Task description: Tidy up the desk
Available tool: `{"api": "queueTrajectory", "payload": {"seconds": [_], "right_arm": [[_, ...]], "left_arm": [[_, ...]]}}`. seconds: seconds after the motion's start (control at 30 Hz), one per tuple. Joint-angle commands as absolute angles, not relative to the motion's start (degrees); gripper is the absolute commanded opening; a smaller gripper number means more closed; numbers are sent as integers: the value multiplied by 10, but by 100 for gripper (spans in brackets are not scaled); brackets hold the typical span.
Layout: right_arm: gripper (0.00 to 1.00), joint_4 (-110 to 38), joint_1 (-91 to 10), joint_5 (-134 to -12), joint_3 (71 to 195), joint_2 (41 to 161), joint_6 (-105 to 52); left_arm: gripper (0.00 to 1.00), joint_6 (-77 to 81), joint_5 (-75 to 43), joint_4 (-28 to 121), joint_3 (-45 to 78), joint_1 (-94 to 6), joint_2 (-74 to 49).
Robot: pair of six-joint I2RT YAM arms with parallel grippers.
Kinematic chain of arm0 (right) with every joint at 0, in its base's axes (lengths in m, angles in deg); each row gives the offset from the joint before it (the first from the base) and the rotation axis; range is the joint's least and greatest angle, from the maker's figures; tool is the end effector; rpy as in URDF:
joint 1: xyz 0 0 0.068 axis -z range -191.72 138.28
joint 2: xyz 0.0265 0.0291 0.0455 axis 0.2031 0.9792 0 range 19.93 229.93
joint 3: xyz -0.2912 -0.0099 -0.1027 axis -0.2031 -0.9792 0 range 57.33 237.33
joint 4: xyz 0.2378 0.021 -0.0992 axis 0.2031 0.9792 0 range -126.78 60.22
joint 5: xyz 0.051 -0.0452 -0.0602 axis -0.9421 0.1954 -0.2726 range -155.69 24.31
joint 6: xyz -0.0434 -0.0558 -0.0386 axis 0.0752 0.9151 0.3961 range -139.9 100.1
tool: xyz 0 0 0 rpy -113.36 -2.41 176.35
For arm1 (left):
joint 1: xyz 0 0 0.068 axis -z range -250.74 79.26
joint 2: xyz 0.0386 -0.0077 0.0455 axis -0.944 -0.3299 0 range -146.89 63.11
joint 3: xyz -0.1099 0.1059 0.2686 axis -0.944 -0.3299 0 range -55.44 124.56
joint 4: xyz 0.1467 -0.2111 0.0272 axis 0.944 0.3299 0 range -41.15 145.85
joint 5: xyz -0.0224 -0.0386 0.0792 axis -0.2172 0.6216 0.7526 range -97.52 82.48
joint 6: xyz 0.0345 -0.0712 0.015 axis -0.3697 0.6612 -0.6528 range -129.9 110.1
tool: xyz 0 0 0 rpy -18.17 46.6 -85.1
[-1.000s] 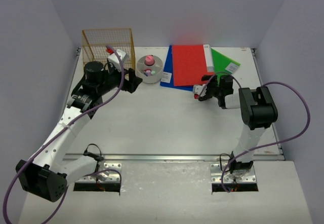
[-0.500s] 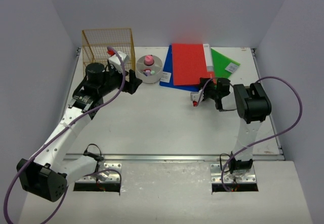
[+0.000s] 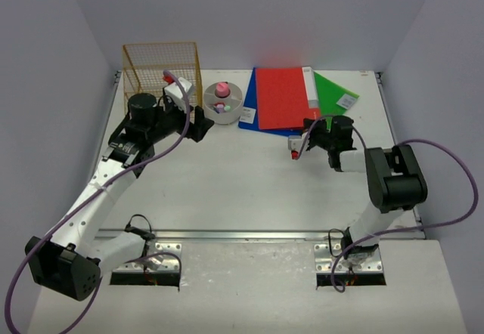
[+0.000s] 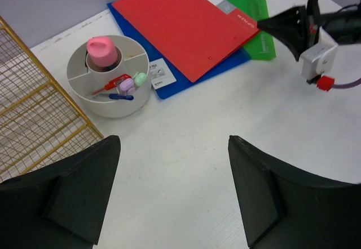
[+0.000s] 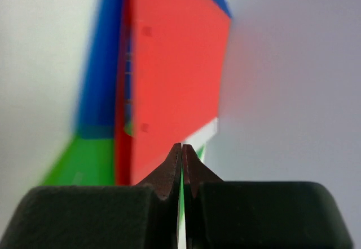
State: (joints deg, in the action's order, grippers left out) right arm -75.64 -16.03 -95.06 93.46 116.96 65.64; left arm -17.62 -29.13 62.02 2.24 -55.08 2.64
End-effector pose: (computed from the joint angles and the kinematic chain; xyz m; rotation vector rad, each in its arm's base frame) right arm 0.3482 0.0605 0.1797 -1.5802 1.1087 -0.4557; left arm 0.2332 -0.0920 0.3856 0.6299 1.7419 -0.4448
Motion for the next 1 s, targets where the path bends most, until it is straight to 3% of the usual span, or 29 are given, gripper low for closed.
{"api": "queueTrajectory", "payload": {"seconds": [0.0, 0.2, 0.3, 0.37, 0.47, 0.6, 0.83, 0.97], "right_arm": [[0, -522, -162, -978, 1013, 1041, 561], [1, -297, -163, -1000, 1094, 980, 510], [27, -177, -152, -989, 1213, 1029, 366], [38, -124, -127, -1011, 1284, 1090, 249], [51, -48, -82, -1052, 1395, 1162, 131], [61, -27, -50, -1112, 1426, 1226, 8], [61, -72, -24, -1145, 1400, 1282, -125], [60, -153, -23, -1071, 1338, 1256, -89]], "left_arm": [[76, -227, -342, 608, 63, -554, 24], [76, -261, -349, 609, 74, -549, 7], [76, -246, -344, 602, 69, -549, 8], [77, -228, -348, 597, 62, -549, 11], [79, -199, -354, 591, 54, -548, 13], [81, -169, -359, 577, 37, -548, 20], [81, -151, -362, 564, 17, -548, 17], [81, -149, -355, 561, 14, -548, 18]]}}
